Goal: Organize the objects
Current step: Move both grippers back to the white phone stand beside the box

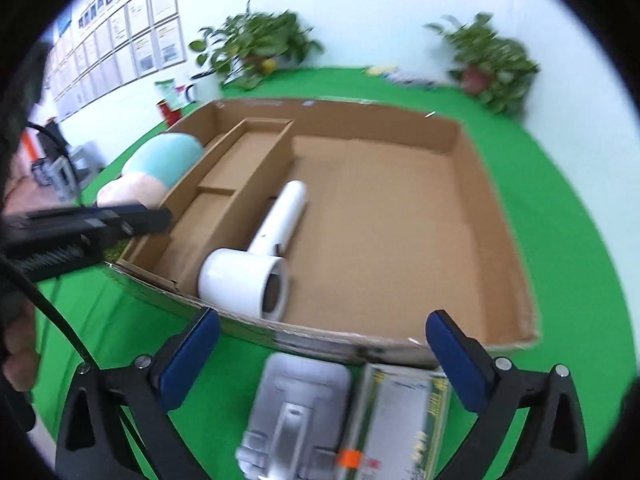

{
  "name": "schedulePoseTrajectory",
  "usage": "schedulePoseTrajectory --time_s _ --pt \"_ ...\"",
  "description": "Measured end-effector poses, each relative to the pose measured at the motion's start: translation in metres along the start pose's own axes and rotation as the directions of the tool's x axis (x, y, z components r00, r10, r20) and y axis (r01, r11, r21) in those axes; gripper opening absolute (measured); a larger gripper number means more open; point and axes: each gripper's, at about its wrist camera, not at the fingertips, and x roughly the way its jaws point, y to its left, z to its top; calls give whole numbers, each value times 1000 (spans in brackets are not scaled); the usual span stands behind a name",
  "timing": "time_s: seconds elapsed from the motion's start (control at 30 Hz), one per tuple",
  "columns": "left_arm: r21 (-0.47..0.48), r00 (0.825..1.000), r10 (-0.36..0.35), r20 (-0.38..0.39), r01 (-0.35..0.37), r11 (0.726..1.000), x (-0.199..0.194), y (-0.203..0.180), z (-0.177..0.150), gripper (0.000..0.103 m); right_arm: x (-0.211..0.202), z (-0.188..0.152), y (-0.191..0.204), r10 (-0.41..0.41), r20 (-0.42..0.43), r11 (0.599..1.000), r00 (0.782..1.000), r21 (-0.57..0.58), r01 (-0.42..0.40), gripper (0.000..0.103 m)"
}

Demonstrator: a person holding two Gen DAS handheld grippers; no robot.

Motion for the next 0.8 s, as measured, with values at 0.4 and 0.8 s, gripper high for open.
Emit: schedulePoseTrajectory --time_s 0.4,0.8 --pt "31 946 56 319 -69 997 -97 -44 -40 97 -53 -24 -7 -106 171 994 980 26 103 102" --pt "-4 970 -31 242 34 999 -94 -29 -73 98 -71 -59 0 -48 204 999 978 -9 51 102"
